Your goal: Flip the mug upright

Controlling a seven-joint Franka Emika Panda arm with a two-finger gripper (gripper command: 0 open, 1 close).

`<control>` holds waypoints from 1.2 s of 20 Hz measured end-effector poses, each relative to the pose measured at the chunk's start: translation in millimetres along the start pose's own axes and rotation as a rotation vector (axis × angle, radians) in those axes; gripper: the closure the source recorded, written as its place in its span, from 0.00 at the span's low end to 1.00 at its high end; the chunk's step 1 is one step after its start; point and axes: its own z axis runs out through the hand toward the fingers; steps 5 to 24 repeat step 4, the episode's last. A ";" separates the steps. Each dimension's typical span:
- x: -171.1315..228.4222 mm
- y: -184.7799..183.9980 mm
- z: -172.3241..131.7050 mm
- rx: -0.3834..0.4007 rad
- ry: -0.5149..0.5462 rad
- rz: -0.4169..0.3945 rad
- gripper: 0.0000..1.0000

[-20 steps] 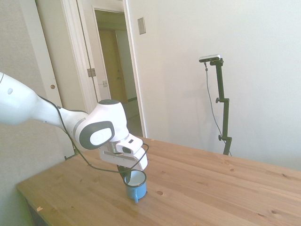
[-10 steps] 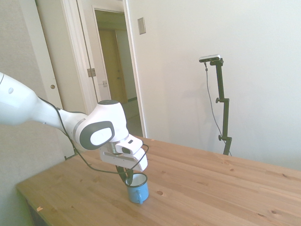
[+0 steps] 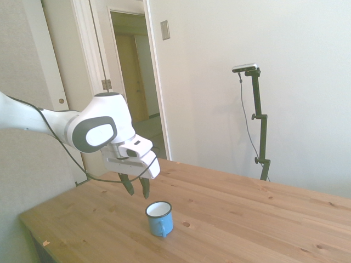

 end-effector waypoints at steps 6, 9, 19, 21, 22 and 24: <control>-19.7 -6.4 -14.5 -0.018 -0.029 0.043 0.00; -19.7 -6.4 -14.5 -0.018 -0.029 0.043 0.00; -19.7 -6.4 -14.5 -0.018 -0.029 0.043 0.00; -19.7 -6.4 -14.5 -0.018 -0.029 0.043 0.00; -19.7 -6.4 -14.5 -0.018 -0.029 0.043 0.00; -19.7 -6.4 -14.5 -0.018 -0.029 0.043 0.00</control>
